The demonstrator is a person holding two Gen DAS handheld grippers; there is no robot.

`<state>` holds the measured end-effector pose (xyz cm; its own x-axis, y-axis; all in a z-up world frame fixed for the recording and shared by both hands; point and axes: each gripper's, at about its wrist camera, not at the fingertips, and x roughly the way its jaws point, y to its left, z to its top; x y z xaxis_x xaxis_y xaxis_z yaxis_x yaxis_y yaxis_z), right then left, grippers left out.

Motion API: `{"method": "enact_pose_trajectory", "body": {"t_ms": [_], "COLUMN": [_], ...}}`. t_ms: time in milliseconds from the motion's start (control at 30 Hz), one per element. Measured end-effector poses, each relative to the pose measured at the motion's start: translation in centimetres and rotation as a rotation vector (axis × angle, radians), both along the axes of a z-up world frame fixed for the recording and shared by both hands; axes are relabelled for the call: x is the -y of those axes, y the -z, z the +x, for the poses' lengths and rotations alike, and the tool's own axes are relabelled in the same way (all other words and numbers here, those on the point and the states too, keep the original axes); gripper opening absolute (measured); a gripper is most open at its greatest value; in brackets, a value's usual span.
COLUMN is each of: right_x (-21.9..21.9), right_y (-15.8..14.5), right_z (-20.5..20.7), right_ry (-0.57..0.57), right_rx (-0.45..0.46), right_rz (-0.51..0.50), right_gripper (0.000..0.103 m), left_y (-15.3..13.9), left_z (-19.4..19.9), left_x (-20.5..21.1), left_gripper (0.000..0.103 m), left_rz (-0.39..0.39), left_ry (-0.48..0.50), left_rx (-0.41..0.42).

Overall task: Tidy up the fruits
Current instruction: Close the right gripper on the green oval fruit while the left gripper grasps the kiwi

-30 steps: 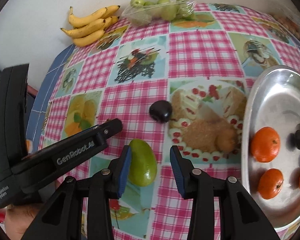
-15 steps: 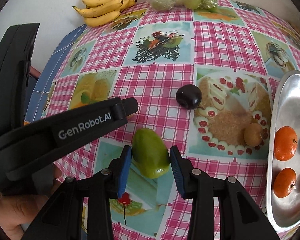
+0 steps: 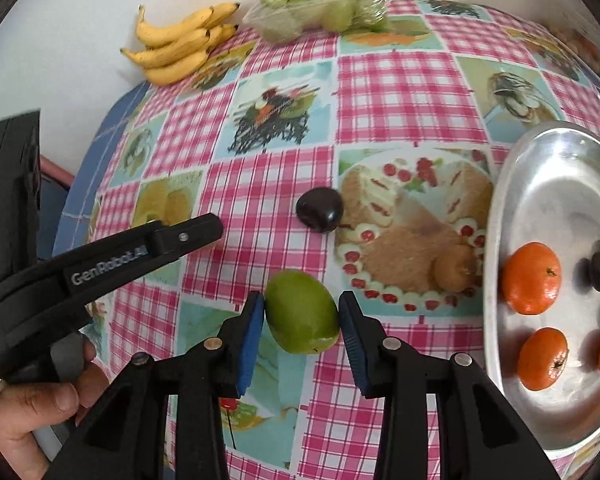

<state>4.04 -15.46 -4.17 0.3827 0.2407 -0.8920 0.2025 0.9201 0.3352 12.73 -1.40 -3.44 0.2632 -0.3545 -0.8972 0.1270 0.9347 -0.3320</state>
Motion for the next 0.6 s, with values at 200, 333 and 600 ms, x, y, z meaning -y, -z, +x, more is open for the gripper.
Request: {"method": "enact_pose_trajectory", "body": {"t_ms": [200,333,600], "right_x": [1.1,1.1,2.1], "right_y": [-0.8,-1.0,-2.6], "right_z": [-0.5,-0.4,-1.1], "right_ry": [0.017,0.024,0.052], "right_rx": [0.021,0.03,0.078], "right_rz": [0.014,0.028,0.035], "right_gripper": [0.039,0.039,0.039], "left_y": [-1.6,-2.1,-3.1], "left_z": [0.2,0.2,0.0], "left_x": [-0.7,-1.0,-0.9], "left_gripper": [0.029,0.029,0.029], "left_rz": [-0.027,-0.032,-0.044], "left_ry": [-0.016,-0.022,-0.021], "left_rx": [0.033,0.041,0.062]}}
